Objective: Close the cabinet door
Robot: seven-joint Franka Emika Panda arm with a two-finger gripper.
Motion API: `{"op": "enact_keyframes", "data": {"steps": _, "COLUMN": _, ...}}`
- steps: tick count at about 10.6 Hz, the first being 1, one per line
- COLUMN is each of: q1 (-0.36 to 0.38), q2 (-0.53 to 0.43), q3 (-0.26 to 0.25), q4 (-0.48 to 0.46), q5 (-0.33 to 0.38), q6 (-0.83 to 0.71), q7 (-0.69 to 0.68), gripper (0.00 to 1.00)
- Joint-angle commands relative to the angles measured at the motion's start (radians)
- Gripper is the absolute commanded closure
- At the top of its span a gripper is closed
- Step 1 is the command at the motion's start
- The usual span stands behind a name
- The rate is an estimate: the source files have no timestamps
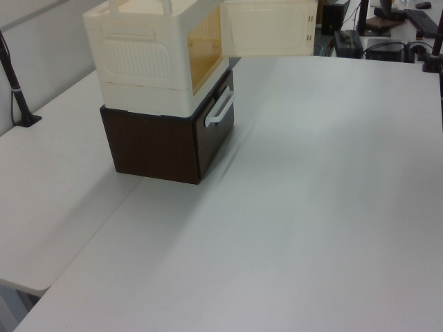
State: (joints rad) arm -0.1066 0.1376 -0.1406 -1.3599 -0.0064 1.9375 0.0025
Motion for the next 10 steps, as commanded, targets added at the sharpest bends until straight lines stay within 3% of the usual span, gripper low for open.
{"op": "enact_keyframes", "data": {"steps": 1, "q1": 0.04, "q2": 0.013, "q3": 0.013, "q4": -0.015, "q5": 0.058, "q6": 0.017, "q7": 0.026, "gripper": 1.0}}
{"op": "enact_keyframes", "data": {"steps": 3, "q1": 0.074, "q2": 0.02, "q3": 0.018, "q4": -0.013, "q5": 0.139, "q6": 0.018, "q7": 0.079, "gripper": 1.0}}
{"op": "enact_keyframes", "data": {"steps": 7, "q1": 0.079, "q2": 0.036, "q3": 0.062, "q4": -0.011, "q5": 0.155, "q6": 0.023, "q7": 0.082, "gripper": 1.0}}
{"op": "enact_keyframes", "data": {"steps": 10, "q1": 0.079, "q2": 0.1, "q3": 0.148, "q4": -0.013, "q5": 0.154, "q6": 0.251, "q7": 0.09, "gripper": 1.0}}
